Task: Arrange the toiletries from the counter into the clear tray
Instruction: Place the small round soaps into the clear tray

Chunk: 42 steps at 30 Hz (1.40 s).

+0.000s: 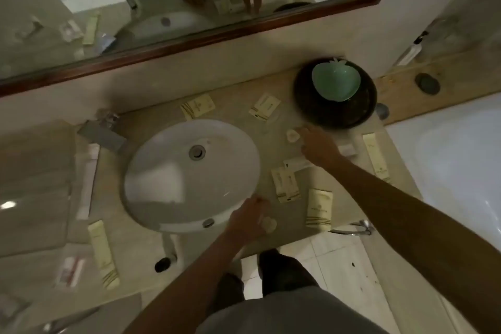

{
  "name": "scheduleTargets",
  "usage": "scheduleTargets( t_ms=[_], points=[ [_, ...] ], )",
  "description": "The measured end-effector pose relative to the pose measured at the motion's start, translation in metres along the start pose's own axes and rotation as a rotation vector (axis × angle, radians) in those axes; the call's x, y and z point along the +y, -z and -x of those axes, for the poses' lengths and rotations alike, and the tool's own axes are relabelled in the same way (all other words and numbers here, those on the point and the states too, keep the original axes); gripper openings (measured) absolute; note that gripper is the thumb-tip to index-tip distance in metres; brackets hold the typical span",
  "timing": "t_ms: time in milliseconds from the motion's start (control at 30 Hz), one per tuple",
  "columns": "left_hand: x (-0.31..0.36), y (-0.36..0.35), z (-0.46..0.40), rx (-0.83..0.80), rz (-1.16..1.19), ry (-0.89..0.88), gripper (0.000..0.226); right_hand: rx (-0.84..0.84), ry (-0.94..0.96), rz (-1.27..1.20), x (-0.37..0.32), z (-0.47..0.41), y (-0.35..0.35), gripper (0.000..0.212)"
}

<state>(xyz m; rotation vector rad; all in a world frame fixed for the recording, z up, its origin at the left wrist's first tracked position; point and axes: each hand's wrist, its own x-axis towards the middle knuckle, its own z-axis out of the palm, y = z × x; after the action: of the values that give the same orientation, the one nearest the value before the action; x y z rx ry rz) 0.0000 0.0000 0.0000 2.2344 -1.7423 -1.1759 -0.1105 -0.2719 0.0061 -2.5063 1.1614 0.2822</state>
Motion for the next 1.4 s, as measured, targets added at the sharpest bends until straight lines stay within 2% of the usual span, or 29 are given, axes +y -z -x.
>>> scheduleTargets(
  t_ms=[100,167,233,467,633,833,967,1167,1300,1400],
  points=[
    [0.0,-0.004,-0.002,-0.04,-0.001,0.01,0.073,-0.034,0.091,0.054,0.002,-0.017,-0.008,0.063],
    [0.001,-0.008,-0.003,-0.045,-0.057,0.002,0.063,-0.052,0.139,0.051,0.0,-0.023,-0.015,0.059],
    [0.006,-0.01,-0.003,-0.037,-0.073,0.001,0.053,-0.05,0.138,0.021,0.002,-0.023,-0.024,0.053],
    [-0.005,-0.018,-0.006,0.075,0.059,0.065,0.048,-0.004,0.02,-0.209,0.01,-0.017,-0.028,0.033],
    [-0.008,-0.025,-0.008,0.166,0.08,0.103,0.046,-0.004,0.01,-0.169,0.01,-0.018,-0.026,0.05],
    [-0.011,-0.019,-0.004,0.281,0.172,0.114,0.047,-0.002,0.005,-0.13,-0.003,-0.011,-0.021,0.044],
    [-0.033,0.019,0.015,0.478,0.325,0.126,0.045,0.027,0.095,-0.179,-0.062,0.014,-0.019,0.052],
    [-0.127,0.088,0.102,0.708,0.317,0.256,0.047,-0.015,0.285,-0.39,-0.195,0.055,-0.045,0.049],
    [-0.222,0.113,0.18,0.766,0.309,0.394,0.046,-0.044,0.432,-0.406,-0.306,0.071,-0.068,0.045],
    [-0.295,0.128,0.227,0.745,0.266,0.466,0.049,-0.123,0.495,-0.388,-0.392,0.074,-0.09,0.044]
  ],
)
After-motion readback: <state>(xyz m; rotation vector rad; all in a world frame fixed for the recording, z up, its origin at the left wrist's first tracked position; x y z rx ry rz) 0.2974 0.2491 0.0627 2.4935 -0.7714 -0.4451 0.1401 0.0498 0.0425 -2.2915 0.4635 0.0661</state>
